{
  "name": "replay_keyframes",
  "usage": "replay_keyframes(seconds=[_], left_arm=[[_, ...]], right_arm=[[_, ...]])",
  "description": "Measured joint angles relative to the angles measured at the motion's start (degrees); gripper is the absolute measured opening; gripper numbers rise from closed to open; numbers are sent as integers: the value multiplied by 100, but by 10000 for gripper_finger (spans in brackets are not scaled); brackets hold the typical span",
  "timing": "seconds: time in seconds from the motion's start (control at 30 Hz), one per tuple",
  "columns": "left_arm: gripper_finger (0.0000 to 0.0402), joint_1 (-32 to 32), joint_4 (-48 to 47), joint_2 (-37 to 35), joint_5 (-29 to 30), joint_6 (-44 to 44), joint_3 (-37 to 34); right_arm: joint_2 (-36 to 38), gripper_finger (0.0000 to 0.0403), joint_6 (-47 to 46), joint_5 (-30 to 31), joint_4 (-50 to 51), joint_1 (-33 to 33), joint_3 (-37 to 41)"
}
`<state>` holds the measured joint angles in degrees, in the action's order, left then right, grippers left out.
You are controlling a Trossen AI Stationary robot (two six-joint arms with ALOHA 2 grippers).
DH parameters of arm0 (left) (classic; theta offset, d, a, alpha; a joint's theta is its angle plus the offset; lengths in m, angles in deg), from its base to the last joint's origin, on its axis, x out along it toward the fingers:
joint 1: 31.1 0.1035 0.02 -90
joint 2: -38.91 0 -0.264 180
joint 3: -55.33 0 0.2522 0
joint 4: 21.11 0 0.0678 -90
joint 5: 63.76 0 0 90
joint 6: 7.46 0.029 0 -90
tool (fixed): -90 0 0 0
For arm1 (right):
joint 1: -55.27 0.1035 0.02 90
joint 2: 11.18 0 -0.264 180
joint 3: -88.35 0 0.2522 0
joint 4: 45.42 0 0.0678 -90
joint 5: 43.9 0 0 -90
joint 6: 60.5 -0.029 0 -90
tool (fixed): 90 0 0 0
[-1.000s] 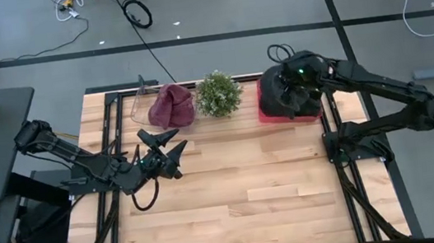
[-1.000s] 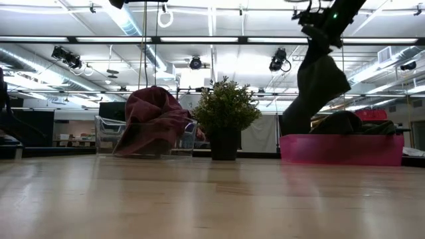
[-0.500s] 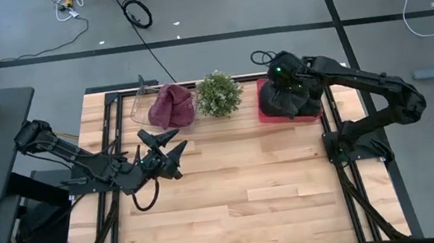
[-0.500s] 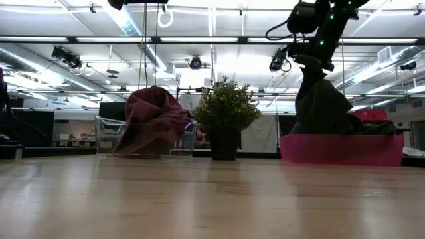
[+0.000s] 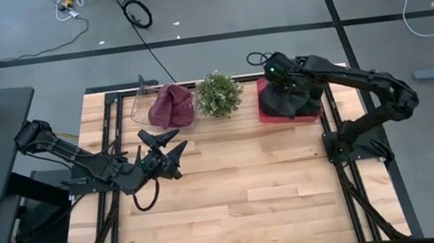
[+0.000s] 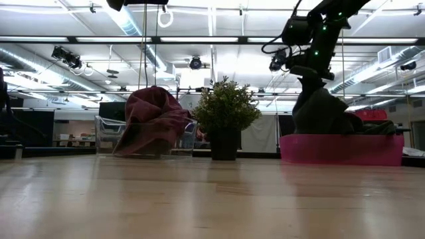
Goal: Pick & Place hat
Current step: Put the black cap into the pink bin
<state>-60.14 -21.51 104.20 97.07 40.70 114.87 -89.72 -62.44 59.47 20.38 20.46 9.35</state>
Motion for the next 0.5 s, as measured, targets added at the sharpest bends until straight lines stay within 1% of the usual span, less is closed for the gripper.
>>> replay_keyframes(seconds=[0.13, 0.33, 0.5], left_arm=[[232, 0, -48, 0, 2, -5, 0], [232, 0, -256, 0, 1, -235, 0], [232, 0, -491, 0, 2, -302, 0]], right_arm=[[-203, 2, -362, 1, 54, -126, 0], [-514, 3, -937, 6, 340, -232, 0], [-573, 3, -1367, 91, 446, -332, 2]])
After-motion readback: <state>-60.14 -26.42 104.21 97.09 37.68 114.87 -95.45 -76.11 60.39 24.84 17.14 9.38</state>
